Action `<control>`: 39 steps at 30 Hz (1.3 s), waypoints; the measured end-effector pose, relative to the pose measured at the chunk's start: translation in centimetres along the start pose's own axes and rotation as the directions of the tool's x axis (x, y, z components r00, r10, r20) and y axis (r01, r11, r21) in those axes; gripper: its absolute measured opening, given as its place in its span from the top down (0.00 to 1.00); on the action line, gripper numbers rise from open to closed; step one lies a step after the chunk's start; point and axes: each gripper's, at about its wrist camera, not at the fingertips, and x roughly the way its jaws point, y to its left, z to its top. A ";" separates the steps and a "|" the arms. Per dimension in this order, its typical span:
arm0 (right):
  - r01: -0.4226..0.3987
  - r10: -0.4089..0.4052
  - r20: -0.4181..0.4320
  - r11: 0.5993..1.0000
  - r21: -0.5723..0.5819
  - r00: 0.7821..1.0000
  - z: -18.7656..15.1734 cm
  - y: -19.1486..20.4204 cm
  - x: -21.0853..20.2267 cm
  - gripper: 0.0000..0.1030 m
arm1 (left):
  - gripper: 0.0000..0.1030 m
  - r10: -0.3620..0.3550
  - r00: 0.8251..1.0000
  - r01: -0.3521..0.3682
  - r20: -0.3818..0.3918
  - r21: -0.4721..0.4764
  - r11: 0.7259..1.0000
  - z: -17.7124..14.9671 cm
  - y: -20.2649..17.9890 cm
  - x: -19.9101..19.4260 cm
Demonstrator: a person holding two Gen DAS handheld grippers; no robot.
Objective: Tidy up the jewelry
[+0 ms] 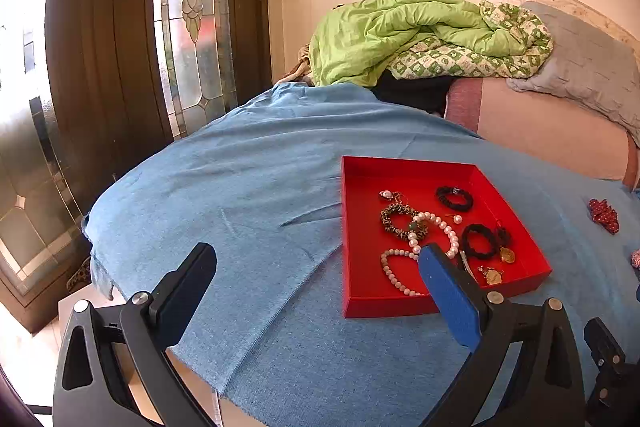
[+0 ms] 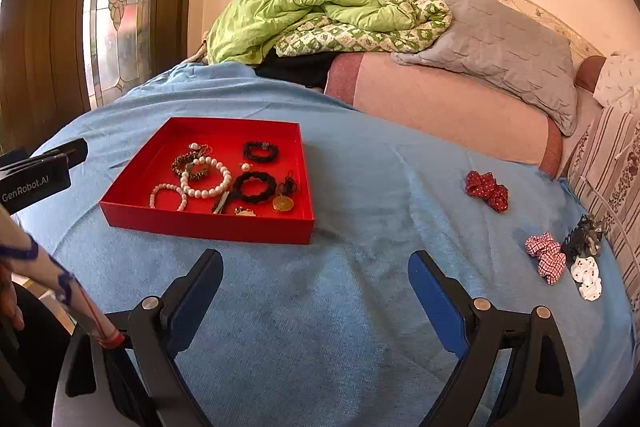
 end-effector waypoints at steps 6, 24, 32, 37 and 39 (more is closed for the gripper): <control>-0.006 0.006 -0.011 1.000 -0.009 1.000 0.0 0.2 0.2 0.07 | 0.02 0.001 1.000 -0.001 -0.004 0.001 1.000 0.0 0.0 0.1; -0.011 0.011 -0.020 1.000 -0.021 1.000 -0.2 0.6 0.4 0.07 | 0.02 0.004 1.000 -0.004 -0.008 0.005 1.000 -0.1 0.0 0.2; -0.011 0.011 -0.022 1.000 -0.019 1.000 -0.3 0.7 0.5 0.07 | 0.02 0.002 1.000 -0.002 -0.005 0.014 1.000 -0.2 0.1 0.3; -0.012 0.011 -0.025 1.000 -0.021 1.000 -0.3 0.8 0.6 0.07 | 0.02 0.002 1.000 -0.002 -0.007 0.012 1.000 -0.1 0.0 0.3; -0.011 0.010 -0.027 1.000 -0.022 1.000 -0.3 0.8 0.6 0.07 | 0.02 0.003 1.000 -0.002 -0.006 0.013 1.000 -0.2 0.0 0.3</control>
